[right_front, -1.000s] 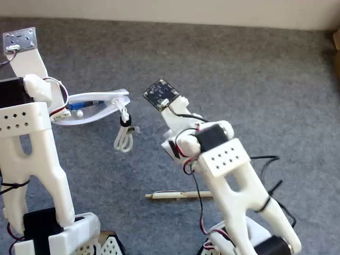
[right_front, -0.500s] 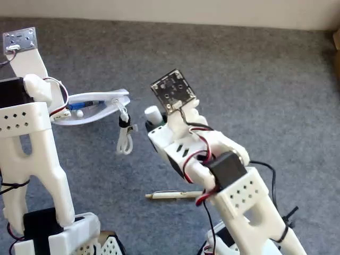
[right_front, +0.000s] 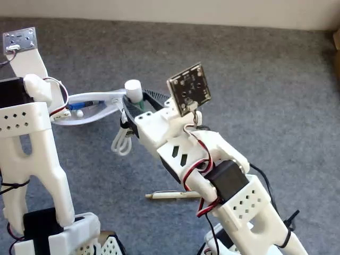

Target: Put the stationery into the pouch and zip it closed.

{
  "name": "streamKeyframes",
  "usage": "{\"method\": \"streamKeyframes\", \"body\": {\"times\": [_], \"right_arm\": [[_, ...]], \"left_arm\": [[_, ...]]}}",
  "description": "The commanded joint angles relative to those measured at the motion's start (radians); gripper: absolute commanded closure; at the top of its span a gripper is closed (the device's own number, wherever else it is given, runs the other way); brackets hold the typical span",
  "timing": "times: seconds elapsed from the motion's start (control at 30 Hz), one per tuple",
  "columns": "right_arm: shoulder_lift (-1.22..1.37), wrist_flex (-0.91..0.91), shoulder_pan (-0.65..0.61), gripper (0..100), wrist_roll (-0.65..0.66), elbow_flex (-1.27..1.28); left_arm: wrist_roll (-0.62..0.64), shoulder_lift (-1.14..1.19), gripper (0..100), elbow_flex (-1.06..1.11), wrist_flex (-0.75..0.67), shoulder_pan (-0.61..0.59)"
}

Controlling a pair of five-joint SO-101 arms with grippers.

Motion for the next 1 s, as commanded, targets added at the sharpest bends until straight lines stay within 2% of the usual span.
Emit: {"method": "streamKeyframes", "body": {"times": [0.0, 0.2, 0.37, 0.5, 0.67, 0.97], "right_arm": [[-0.028, -0.182, -0.031, 99.5, -0.014, 0.047], [-0.028, -0.585, -0.097, 99.5, 0.003, 0.260], [-0.027, -0.835, -0.137, 99.5, 0.097, 0.367], [0.002, -0.938, -0.179, 99.5, 0.137, 0.389], [0.173, -1.063, -0.177, 99.5, 0.186, 0.386], [0.443, -1.353, -0.177, 99.5, 0.373, 0.386]], "left_arm": [[0.009, 0.001, 100, 0.004, -0.017, -0.010], [0.009, 0.002, 100, 0.004, -0.017, -0.010], [0.009, 0.002, 100, 0.004, -0.020, -0.008], [0.009, 0.002, 100, 0.005, -0.029, -0.007], [0.009, 0.002, 100, 0.005, -0.028, -0.008], [0.009, 0.002, 100, 0.005, -0.028, -0.010]]}}
